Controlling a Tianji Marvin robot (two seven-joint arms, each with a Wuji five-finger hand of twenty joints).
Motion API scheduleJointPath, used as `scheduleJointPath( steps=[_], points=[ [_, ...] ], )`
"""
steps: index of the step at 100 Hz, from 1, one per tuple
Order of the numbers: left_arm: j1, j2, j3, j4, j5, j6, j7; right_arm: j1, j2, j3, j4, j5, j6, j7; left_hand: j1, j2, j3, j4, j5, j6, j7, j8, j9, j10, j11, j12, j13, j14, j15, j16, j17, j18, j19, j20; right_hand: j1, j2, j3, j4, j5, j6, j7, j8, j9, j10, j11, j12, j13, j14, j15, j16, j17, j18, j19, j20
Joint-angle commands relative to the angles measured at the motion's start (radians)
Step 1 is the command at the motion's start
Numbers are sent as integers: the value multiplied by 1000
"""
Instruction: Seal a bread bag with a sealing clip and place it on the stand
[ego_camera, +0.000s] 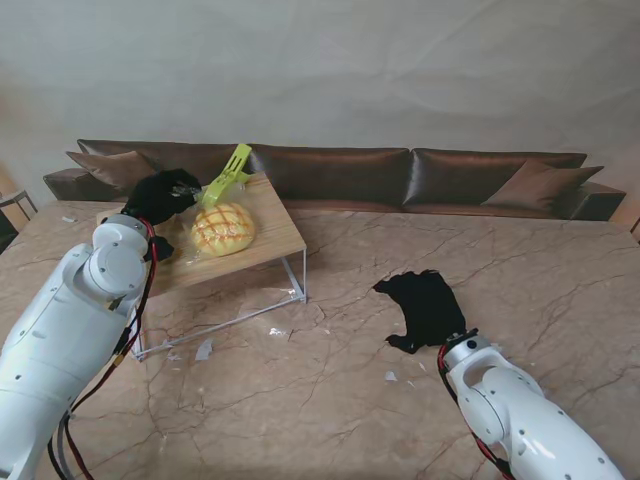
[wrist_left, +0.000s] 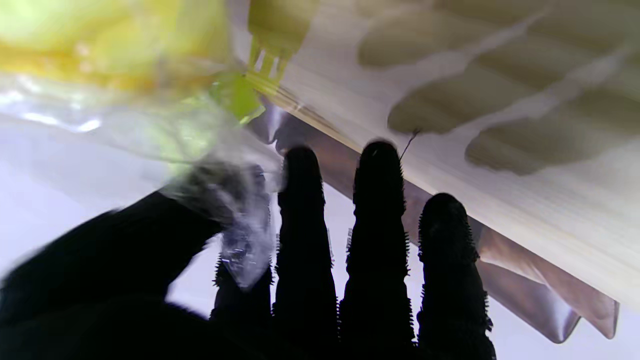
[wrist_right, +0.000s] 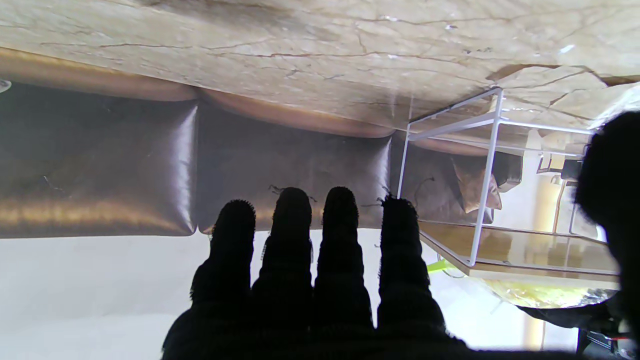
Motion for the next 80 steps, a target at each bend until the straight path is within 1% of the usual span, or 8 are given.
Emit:
scheduleJointPath(
  steps=[1, 11, 24, 34, 49, 67, 78, 80],
  points=[
    [25, 14, -11, -18, 9, -11, -9, -11, -6, -5, -14, -5, 4, -9, -175, 88, -38, 81, -64, 73, -209, -67, -170, 37, -86, -199, -160, -24, -188, -162, -119, -18, -162, -75, 48, 17, -8, 19, -5, -4, 0, -13, -43, 14, -6, -5, -16, -5, 4, 7, -16, 2, 3, -3],
    [56, 32, -37, -72, 42, -12, -68, -25, -8, 5, -33, -6, 11, -4, -250, 76, -248, 65, -157, 124, -473, -182, -451, 79, -184, -371, -440, -51, -360, -377, -271, -62, -440, -185, 45, 20, -9, 19, -8, -3, 1, -13, -45, 14, -5, -4, -17, -5, 4, 8, -15, 0, 2, -3],
    [96, 39, -64, -132, 112, -32, -45, -56, -8, 39, -75, -5, 1, 30, -265, 110, -411, 72, -207, 128, -612, -260, -599, 41, -215, -398, -614, -128, -402, -447, -317, -139, -706, -294, 36, 21, -11, 18, -17, 3, -6, -16, -57, 13, -14, -8, -28, -14, -5, 2, -24, -13, -10, -9],
    [152, 38, -96, -216, 119, -50, -25, -85, -10, 72, -109, -1, -2, 47, -249, 148, -489, 85, -195, 132, -626, -269, -621, 1, -214, -398, -636, -191, -406, -457, -302, -218, -803, -341, 26, 22, -13, 17, -20, 7, -9, -18, -59, 12, -19, -11, -31, -18, -10, -3, -27, -20, -19, -15],
    [256, 40, -134, -354, 142, -108, -12, -129, -15, 120, -163, 13, -19, 68, -230, 190, -570, 106, -167, 134, -604, -256, -599, -7, -209, -396, -602, -195, -395, -451, -276, -296, -767, -366, 11, 36, -19, 15, -20, 9, -13, -20, -63, 10, -32, -18, -38, -23, -17, -12, -33, -28, -30, -24],
    [388, 35, -145, -482, 160, -197, 38, -174, -24, 165, -217, 62, -55, 89, -220, 223, -630, 121, -140, 133, -572, -238, -574, -8, -208, -395, -562, -184, -383, -443, -271, -341, -618, -394, -16, 70, -46, 18, -25, 13, -27, -29, -60, 15, -62, -32, -42, -23, -22, -28, -35, -37, -44, -36],
    [457, 33, -139, -524, 182, -258, 77, -196, -33, 185, -238, 118, -88, 104, -238, 260, -652, 131, -128, 129, -562, -233, -562, -5, -207, -395, -531, -178, -373, -439, -246, -342, -583, -391, -34, 203, -149, 41, -35, 16, -50, -43, -61, 18, -91, -43, -53, -24, -28, -35, -42, -46, -50, -44],
    [468, 32, -138, -529, 186, -267, 85, -199, -34, 187, -240, 129, -94, 106, -234, 270, -679, 159, -128, 131, -554, -228, -557, -3, -212, -397, -524, -176, -374, -439, -247, -342, -565, -394, -34, 233, -175, 48, -36, 16, -54, -46, -61, 18, -98, -46, -55, -25, -29, -35, -44, -47, -51, -44]
  ],
)
